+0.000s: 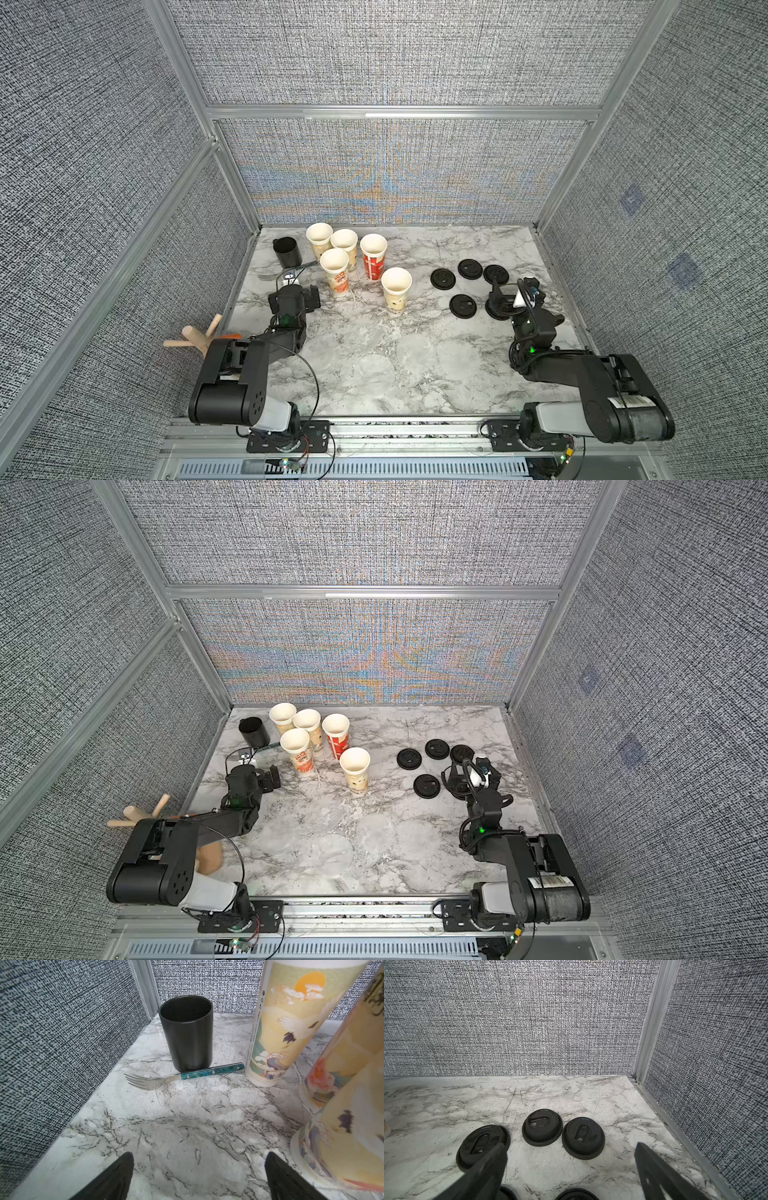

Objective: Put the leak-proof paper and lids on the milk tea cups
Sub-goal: Pick up the leak-proof paper from the center of the board.

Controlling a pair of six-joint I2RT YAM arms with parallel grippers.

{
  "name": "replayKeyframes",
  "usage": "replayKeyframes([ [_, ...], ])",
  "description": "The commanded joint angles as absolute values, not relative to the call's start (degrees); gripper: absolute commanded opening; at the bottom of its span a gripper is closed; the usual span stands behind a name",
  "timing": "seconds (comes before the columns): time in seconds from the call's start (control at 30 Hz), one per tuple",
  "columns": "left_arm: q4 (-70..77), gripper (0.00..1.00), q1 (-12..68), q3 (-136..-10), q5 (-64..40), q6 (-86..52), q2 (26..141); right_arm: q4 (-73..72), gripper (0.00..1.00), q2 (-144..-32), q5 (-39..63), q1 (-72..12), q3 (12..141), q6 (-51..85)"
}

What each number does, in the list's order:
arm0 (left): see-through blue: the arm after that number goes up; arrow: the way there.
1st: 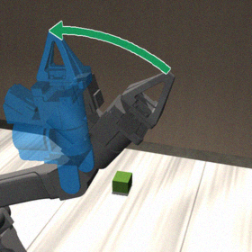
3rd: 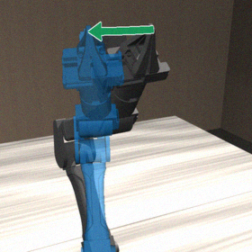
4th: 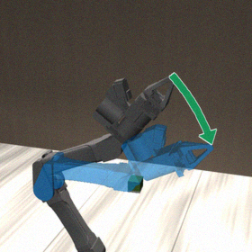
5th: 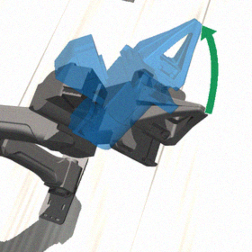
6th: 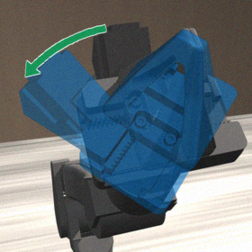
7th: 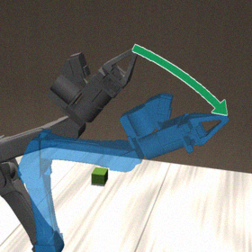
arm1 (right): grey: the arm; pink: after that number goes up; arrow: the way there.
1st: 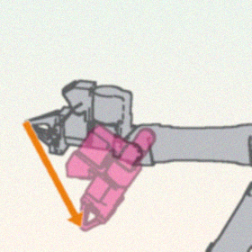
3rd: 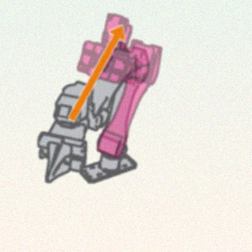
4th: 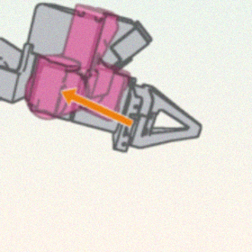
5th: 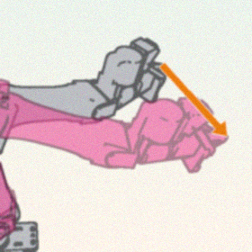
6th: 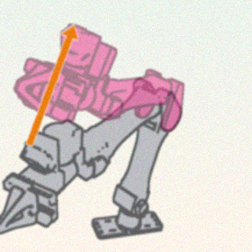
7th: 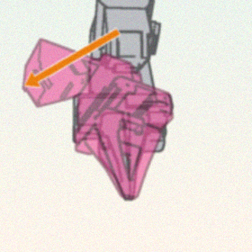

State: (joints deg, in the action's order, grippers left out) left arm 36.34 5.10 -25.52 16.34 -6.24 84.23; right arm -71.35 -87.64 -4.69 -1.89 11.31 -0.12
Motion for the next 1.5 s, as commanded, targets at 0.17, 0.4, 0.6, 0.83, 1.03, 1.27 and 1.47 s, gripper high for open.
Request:
replayKeyframes([
  [0.17,37.8,1.0,5.1,-25.5,16.4,-5.9,84.0,-74.8,0.98,-87.9,-5.3,-1.9,11.7,-0.9],
  [0.4,37.8,1.0,5.0,-25.5,16.3,-6.0,84.0,-74.7,0.98,-87.8,-5.3,-1.9,11.7,-0.9],
  [0.6,37.8,1.0,5.1,-25.5,16.3,-6.0,84.0,-74.7,0.98,-87.8,-5.3,-1.9,11.7,-0.9],
  [0.83,37.8,1.0,5.1,-25.6,16.4,-6.0,84.1,-74.7,0.98,-87.9,-5.3,-1.9,11.7,-0.9],
  [1.03,37.7,1.0,5.0,-25.5,16.3,-6.1,84.0,-74.6,0.98,-87.9,-5.3,-1.9,11.9,-0.8],
  [1.27,37.7,1.0,5.1,-25.7,16.3,-6.0,84.1,-74.3,0.98,-88.0,-5.4,-1.8,12.1,-0.6],
  [1.47,35.7,0.96,5.0,-25.4,17.6,-6.7,81.4,-73.7,0.97,-86.4,-6.9,-0.9,12.0,1.6],
])
